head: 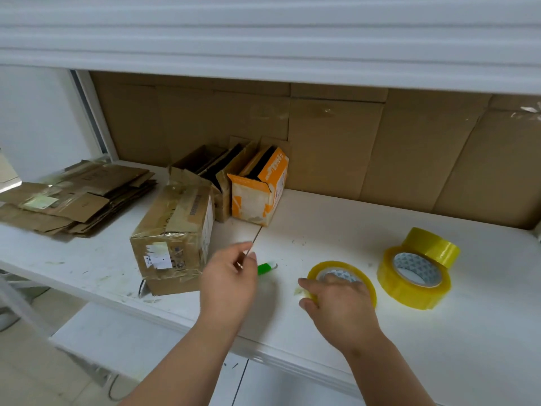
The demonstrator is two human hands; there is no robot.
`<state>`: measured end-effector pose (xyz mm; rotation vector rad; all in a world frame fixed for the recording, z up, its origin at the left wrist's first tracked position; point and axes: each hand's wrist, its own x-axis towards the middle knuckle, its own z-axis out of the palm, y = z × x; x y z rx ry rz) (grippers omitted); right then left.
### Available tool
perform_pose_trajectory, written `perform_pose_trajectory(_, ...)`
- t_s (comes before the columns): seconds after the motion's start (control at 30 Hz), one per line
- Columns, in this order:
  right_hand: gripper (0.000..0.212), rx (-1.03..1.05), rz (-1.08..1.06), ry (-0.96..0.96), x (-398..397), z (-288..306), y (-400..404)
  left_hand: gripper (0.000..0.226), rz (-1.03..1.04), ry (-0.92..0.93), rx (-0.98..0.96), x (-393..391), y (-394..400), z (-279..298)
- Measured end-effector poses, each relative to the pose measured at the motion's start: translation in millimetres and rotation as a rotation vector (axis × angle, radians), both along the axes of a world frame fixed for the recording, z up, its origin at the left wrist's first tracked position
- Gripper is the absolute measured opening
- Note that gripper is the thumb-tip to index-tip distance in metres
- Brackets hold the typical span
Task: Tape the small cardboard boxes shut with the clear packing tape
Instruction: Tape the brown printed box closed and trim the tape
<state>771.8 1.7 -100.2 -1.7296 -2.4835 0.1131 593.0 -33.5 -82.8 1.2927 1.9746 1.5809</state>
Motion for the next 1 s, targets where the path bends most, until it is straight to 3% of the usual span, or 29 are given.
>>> perform_pose_trajectory(0.13,0.047,0.128,-0.012,0.004,-14,22,3,0.025,0.258,0.317,0.288,-45,-6,16)
perform_pose_trajectory(0.27,0.034,0.164,0.070,0.534,-60,29,8,0.040,0.436,0.188,0.143,-96,-16,24)
perform_pose_trajectory(0.37,0.041,-0.040,0.132,0.724,-111,26,10,0.048,0.317,0.041,-0.020,-128,-22,21)
perform_pose_trajectory(0.47,0.050,-0.128,0.161,0.835,-160,20,8,0.046,0.135,-0.145,-0.033,-139,-27,20)
perform_pose_trajectory(0.67,0.031,-0.158,0.029,1.291,-200,10,4,0.047,-0.043,-0.088,-0.061,-170,-37,9)
perform_pose_trajectory(1.0,0.029,-0.316,0.049,1.447,-197,5,5,0.040,-0.111,-0.133,0.071,-184,-32,-1)
